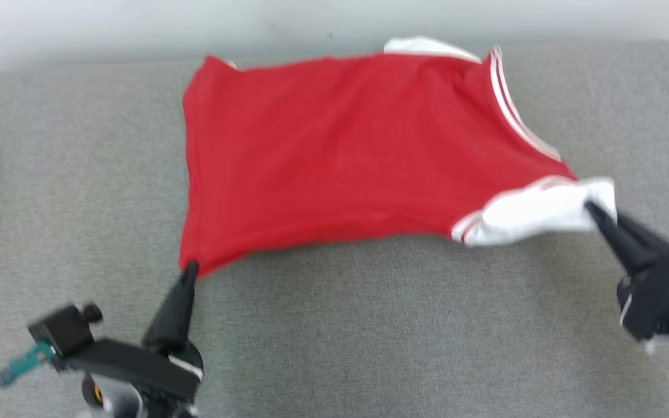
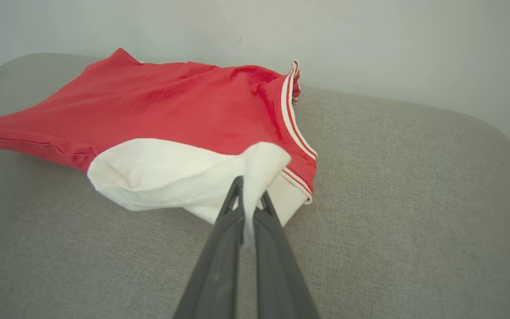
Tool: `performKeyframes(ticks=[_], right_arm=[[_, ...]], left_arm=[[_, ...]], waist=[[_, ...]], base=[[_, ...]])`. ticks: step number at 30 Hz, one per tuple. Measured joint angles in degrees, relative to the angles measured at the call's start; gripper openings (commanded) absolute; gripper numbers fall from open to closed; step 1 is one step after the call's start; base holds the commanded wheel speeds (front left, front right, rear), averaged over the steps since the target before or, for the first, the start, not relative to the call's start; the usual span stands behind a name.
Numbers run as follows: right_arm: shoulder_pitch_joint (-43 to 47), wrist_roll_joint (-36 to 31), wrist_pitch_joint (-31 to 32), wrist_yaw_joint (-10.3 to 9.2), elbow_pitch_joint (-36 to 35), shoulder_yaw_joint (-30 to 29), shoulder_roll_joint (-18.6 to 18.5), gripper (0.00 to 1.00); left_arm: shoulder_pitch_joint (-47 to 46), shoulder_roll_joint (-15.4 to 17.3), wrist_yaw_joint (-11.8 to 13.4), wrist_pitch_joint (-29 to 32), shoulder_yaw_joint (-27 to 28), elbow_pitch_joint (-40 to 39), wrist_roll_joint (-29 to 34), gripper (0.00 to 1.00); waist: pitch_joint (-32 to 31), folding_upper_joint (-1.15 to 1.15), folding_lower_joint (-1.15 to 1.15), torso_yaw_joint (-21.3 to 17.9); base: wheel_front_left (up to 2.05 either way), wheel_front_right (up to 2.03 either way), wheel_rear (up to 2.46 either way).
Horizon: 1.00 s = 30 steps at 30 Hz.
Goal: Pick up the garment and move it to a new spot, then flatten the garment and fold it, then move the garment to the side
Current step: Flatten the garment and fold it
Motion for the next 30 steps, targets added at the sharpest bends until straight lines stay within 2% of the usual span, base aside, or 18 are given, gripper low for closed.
performKeyframes(ticks=[7, 14, 18, 30], right_arm=[[13.5, -1.4, 7.5, 0.00, -7.1, -11.4, 9.0, 0.00], [22.1, -2.6, 14.5, 0.00, -13.4, -16.8, 16.8, 0.00], [26.4, -2.4, 20.5, 0.00, -16.0, -19.1, 19.4, 0.00], [33.7, -1.2, 30.1, 0.00, -22.6, -24.5, 24.8, 0.00]], left_arm=[[5.9, -0.1, 1.1, -1.0, -1.2, -0.1, 1.6, 0.00], [9.9, 1.7, 2.3, 0.7, -2.8, -0.2, 2.9, 0.00], [12.0, 3.1, 3.4, 2.5, -3.4, -1.0, 3.1, 0.00], [16.9, 6.4, 6.1, 7.4, -4.5, -4.0, 3.4, 0.00]], waist=[[-3.4, 0.00, 0.00, 1.0], [-4.8, 0.01, 0.01, 1.4], [-4.8, 0.01, 0.02, 1.0], [-4.5, 0.02, 0.02, 0.7]], base=[[0.00, 0.00, 0.00], [0.00, 0.00, 0.00], [0.00, 0.00, 0.00], [0.00, 0.00, 0.00]])
